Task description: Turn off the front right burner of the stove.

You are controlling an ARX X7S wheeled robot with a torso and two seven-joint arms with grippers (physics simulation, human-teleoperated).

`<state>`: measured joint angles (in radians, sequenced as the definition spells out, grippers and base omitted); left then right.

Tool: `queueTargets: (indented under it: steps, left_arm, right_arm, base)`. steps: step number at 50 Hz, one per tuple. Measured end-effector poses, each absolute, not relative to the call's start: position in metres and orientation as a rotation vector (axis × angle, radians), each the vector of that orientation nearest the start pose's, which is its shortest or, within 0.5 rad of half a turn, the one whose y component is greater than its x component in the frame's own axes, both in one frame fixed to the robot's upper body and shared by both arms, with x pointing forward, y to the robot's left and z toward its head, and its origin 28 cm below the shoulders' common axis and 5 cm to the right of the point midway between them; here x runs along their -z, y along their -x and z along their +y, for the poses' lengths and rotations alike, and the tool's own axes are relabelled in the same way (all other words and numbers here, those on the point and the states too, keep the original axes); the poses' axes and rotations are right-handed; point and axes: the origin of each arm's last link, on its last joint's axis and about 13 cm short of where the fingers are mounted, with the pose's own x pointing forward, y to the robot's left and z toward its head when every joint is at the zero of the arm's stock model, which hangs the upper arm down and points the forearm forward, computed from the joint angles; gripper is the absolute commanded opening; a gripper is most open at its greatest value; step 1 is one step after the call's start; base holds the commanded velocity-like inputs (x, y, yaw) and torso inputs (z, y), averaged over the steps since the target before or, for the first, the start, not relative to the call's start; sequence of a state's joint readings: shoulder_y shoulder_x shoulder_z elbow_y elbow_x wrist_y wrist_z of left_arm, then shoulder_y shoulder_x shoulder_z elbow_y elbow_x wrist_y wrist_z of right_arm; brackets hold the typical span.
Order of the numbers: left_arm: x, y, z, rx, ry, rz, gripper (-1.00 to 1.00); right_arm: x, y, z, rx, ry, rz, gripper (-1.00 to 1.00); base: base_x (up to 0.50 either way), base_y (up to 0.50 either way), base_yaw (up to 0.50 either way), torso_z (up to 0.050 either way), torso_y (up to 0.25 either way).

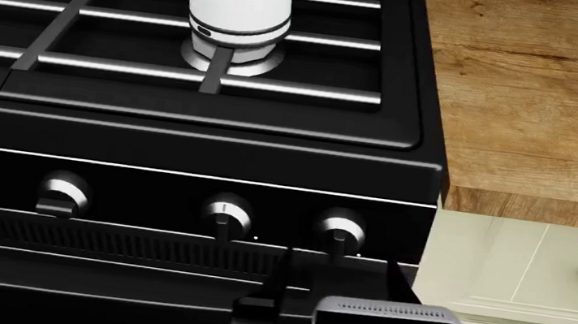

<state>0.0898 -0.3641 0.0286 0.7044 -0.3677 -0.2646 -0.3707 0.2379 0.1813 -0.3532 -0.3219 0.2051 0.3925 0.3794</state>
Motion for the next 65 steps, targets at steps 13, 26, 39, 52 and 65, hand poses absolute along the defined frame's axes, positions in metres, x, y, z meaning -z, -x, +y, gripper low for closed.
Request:
queueTargets:
  steps: [13,26,39,52,65]
  left_arm:
    - [-0.127,-0.174,0.237,-0.096,0.048,-0.289,1.00]
    - [-0.126,-0.174,0.238,-0.097,0.049,-0.288,1.00]
    - [-0.125,-0.174,0.238,-0.098,0.050,-0.287,1.00]
    - [-0.123,-0.175,0.239,-0.099,0.051,-0.286,1.00]
    - [-0.124,-0.175,0.239,-0.099,0.052,-0.287,1.00]
  right_arm:
    - [-0.092,-0.242,-0.054,-0.043,0.040,-0.076,1.00]
    - [-0.085,-0.250,-0.056,-0.024,0.045,-0.052,1.00]
    - [-0.081,-0.258,-0.056,-0.011,0.052,-0.037,1.00]
    - [-0.079,-0.263,-0.055,-0.010,0.062,-0.033,1.00]
    - [-0.076,-0.269,-0.055,-0.004,0.072,-0.025,1.00]
  base:
    - [0.00,0.00,0.00,0.000,0.000]
    - [0.00,0.00,0.00,0.000,0.000]
    - [0.00,0.00,0.00,0.000,0.000]
    - [0.00,0.00,0.00,0.000,0.000]
    - [0.00,0.00,0.00,0.000,0.000]
